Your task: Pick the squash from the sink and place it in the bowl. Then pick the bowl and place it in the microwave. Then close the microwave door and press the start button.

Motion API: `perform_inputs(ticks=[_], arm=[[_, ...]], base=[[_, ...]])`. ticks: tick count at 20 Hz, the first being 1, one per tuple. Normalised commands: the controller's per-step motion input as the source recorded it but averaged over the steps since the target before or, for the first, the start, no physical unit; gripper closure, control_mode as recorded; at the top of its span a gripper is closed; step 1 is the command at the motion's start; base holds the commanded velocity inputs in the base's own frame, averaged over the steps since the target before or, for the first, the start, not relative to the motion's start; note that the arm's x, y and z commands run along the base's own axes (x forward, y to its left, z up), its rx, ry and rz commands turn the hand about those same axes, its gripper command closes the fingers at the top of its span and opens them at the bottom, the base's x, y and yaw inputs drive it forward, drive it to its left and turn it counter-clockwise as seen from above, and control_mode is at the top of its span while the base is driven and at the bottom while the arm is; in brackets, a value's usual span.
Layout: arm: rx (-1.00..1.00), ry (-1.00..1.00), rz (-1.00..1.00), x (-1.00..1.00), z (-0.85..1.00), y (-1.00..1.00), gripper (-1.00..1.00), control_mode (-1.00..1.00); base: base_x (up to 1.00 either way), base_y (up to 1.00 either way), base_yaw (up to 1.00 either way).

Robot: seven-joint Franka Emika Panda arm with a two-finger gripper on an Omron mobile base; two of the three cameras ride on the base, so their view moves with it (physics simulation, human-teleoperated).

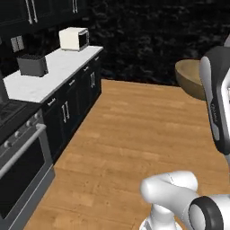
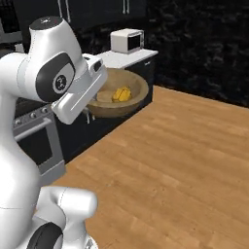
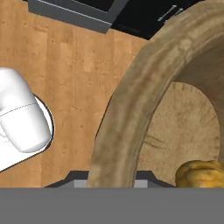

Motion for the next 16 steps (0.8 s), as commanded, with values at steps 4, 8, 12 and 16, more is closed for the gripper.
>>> perform_inputs(ticks=[4,8,12,16], arm=[[0.0,0.0,0.0,0.0,0.0,0.0,1.0,1.0],[0.0,0.0,0.0,0.0,0.0,0.0,1.0,1.0],[0.0,0.0,0.0,0.0,0.0,0.0,1.0,1.0],[0.0,0.0,0.0,0.0,0.0,0.0,1.0,1.0]], base=[[0.0,0.0,0.79],[0.0,0.0,0.78],[0.28,-0.23,0.75],[0.59,-0.71,0.54]])
